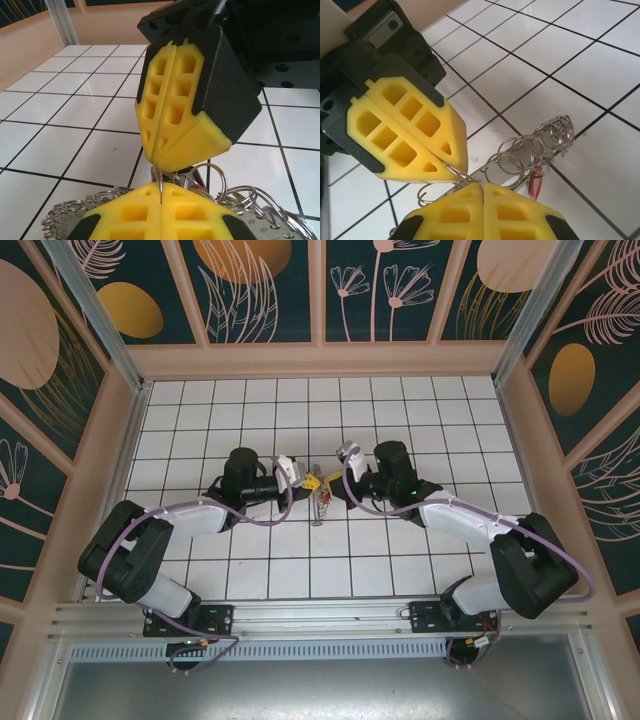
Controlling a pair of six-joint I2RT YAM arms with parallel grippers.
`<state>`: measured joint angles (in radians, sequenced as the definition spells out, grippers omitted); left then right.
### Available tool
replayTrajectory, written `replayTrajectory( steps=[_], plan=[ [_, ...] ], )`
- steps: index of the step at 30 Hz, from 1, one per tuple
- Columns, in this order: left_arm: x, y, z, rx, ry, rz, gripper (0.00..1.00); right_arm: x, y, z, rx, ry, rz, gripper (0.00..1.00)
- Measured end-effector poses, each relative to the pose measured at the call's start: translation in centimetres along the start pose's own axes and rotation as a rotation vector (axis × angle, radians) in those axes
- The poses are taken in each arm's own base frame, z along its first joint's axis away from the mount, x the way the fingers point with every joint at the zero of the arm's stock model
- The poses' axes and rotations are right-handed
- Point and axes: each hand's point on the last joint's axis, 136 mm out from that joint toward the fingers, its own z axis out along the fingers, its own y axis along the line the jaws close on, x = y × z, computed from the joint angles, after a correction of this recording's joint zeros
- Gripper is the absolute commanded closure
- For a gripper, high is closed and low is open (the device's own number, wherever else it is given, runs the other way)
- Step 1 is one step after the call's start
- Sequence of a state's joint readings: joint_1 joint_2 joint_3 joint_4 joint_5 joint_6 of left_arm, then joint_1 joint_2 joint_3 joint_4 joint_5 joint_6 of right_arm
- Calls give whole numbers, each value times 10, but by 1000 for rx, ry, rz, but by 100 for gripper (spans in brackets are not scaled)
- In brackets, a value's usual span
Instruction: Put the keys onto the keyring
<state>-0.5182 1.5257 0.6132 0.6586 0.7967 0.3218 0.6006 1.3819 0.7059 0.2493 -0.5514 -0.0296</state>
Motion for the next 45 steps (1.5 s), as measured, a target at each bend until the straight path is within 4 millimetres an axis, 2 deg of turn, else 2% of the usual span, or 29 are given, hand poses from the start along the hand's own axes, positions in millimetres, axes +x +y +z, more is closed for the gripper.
replayTrajectory(
  steps=[8, 20, 27, 33, 38, 41, 45],
  plan=[
    [-3, -3, 0, 11, -17, -2, 100, 6, -3, -1, -97, 17, 110, 100],
    [-10, -6, -3, 23, -40, 8, 100, 6, -5, 5, -125, 40, 163, 100],
    [-25, -11, -6, 51, -88, 50, 100, 14, -27, 8, -75, 55, 233, 100],
    [-24, -8, -6, 31, -83, 51, 100, 14, -31, 8, -58, 53, 241, 100],
    [-21, -1, -7, -15, -66, 45, 99, 9, -30, 5, -51, 40, 229, 100],
    [-24, 3, -9, -52, -64, 51, 98, -1, -24, 0, -51, 14, 195, 100],
    [-33, 8, -14, -93, -76, 72, 88, -14, -11, -6, -53, -17, 116, 100]
  ],
)
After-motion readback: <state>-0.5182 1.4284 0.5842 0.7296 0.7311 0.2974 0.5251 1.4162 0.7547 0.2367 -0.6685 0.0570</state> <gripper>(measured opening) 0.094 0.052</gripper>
